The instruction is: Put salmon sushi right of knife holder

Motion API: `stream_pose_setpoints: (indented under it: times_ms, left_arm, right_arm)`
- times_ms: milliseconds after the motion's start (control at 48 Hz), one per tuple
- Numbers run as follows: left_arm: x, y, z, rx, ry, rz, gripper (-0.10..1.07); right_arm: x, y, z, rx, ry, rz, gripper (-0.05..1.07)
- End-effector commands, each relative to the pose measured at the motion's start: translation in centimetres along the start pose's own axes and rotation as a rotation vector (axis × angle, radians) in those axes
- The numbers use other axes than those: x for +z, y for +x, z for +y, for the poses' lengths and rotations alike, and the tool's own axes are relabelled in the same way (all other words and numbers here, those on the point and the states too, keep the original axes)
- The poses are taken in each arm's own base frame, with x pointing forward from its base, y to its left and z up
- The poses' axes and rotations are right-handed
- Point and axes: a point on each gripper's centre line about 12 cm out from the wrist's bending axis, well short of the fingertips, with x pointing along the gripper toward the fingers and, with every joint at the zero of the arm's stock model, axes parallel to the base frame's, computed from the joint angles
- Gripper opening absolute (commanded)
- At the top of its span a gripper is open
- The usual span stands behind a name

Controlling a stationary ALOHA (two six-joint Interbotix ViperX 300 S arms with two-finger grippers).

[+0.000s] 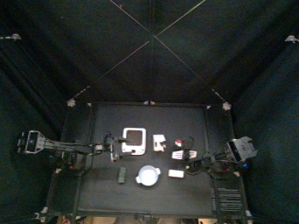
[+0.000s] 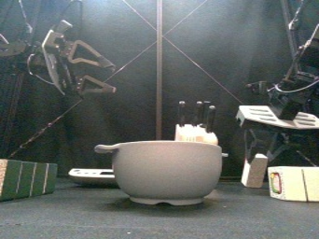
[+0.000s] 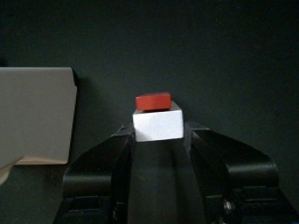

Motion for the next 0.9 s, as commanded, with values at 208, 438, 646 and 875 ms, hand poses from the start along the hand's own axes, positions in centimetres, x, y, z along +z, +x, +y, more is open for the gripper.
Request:
stream_pose_setpoints:
  times_ms: [208,438,646,875]
  left_arm:
    - [0.5,0.2,0.0,0.000,0.002,-0.017,1.04]
    - [0.5,0.2,0.0,0.000,0.001,-0.019,1.04]
    - [0.5,0.2,0.0,0.000,0.001,-0.019,1.04]
    - [0.5,0.2,0.0,0.000,0.002,-0.017,1.04]
  right_arm:
    - [-1.0,-0.2,-0.1,-0.001,0.039,0.092,0.79]
    - [-1.3,-0.1,0.0,0.003,0.034,0.109,0.80]
    - [-1.4,-0.1,0.0,0.004,0.037,0.116,0.80]
    - [-1.4,-0.1,0.1,0.004,0.038,0.115,0.80]
